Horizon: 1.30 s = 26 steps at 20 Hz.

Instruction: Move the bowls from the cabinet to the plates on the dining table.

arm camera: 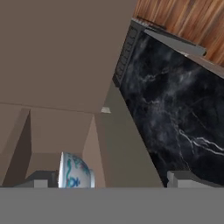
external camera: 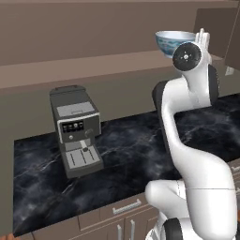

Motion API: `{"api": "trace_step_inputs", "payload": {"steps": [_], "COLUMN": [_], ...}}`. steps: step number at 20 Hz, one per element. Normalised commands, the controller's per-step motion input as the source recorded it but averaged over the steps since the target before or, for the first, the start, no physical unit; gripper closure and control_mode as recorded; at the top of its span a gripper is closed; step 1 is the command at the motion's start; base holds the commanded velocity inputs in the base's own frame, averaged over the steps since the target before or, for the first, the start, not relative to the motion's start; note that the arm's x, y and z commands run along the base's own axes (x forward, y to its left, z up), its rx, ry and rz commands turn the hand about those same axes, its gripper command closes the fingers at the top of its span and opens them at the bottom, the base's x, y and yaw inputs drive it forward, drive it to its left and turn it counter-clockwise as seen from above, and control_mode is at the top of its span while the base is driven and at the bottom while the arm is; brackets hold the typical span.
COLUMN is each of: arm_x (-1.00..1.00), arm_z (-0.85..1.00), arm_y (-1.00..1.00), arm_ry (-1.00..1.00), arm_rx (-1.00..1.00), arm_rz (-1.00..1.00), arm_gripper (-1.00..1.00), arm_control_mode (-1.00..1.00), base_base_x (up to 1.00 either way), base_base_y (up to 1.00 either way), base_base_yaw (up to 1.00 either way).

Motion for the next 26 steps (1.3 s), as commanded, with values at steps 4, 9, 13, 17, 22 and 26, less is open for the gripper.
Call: {"api": "trace_step_inputs", "payload": {"steps": [4, 9, 13, 17, 22, 26], "arm_x": [0.26, 0.28, 0.26, 0.25, 0.27, 0.28], "arm_z": [0.0, 0.0, 0.0, 0.0, 0.0, 0.0], "arm_y": [0.01, 0.0, 0.0, 0.0, -0.05, -0.1], "arm_ry": [0.0, 0.0, -0.01, -0.01, 0.0, 0.0], "arm_rx": [0.0, 0.01, 0.02, 0.01, 0.03, 0.04], "arm_rz": [-0.05, -0.02, -0.01, -0.01, 0.0, 0.0], "arm_gripper": [-1.0, -1.0, -1.0, -1.0, -1.0, -1.0], "arm_control_mode": [-1.0, -1.0, -1.0, -1.0, -1.0, -1.0], "base_base_x": [0.0, 0.0, 0.0, 0.0, 0.0, 0.0], "base_base_y": [0.0, 0.0, 0.0, 0.0, 0.0, 0.0], "base_base_yaw": [0.0, 0.0, 0.0, 0.0, 0.0, 0.0]}}
